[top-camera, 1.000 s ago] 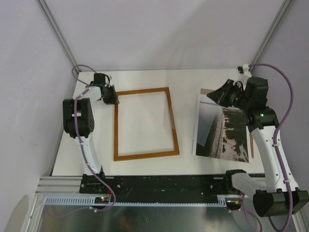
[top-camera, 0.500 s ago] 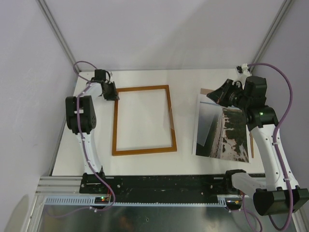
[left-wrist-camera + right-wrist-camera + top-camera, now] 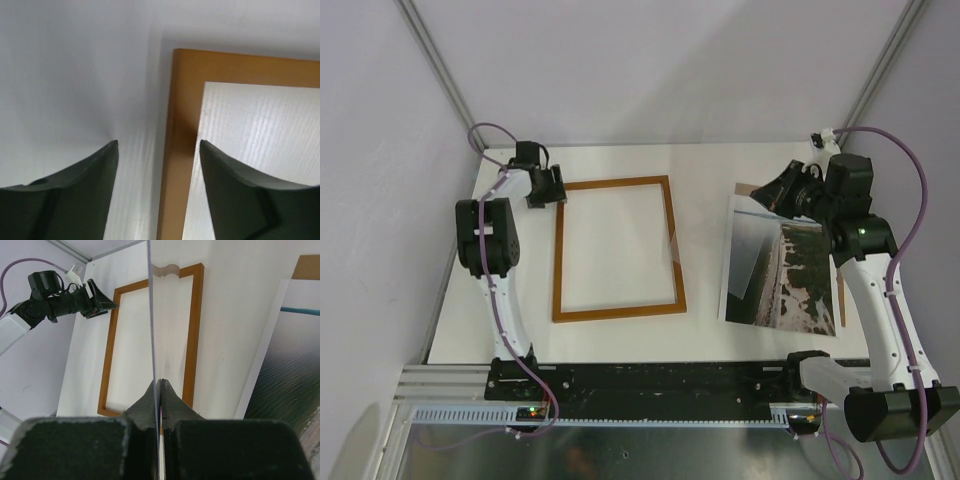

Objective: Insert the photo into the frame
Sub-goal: Adjust the frame body at the center of the board, then pick up the item from the center of the board.

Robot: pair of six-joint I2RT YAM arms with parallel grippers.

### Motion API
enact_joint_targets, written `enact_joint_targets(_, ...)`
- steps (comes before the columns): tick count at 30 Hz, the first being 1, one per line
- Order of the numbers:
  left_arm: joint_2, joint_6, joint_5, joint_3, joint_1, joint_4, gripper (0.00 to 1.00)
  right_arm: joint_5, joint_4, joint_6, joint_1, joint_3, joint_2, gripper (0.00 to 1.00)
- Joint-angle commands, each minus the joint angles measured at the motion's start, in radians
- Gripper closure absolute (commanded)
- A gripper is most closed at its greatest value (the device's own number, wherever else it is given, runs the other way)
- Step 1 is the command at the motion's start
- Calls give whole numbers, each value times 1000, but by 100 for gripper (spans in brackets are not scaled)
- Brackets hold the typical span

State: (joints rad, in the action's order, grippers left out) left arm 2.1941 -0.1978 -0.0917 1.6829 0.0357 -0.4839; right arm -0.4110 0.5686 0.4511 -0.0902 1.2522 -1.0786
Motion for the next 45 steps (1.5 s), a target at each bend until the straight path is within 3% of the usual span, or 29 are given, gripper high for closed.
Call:
enact_joint_targets(1,-93,-31,157,50,-3,-4,26,36,-7,-21,1,86,7,100)
enact_joint_targets(6,-208,-116,296,17,-61,-15,24,182,82,-51,2,169,11,100)
enact_joint_targets(15,-353,-347,470,-91,-377,-44,31,400,210,-90,-8,256,31,100)
enact_joint_targets(22,-278,-522,638,-61,-691,-88,30,500,262,-114,-14,274,39,100)
enact_joint_targets(27,-185,-564,681,30,-822,-125,33,507,290,-132,-13,277,61,100)
enact_joint_targets(33,-90,-593,701,84,-887,-165,38,481,295,-140,-12,270,83,100)
enact_joint_targets(45,55,-610,667,178,-898,-192,46,457,294,-150,-26,256,100,100)
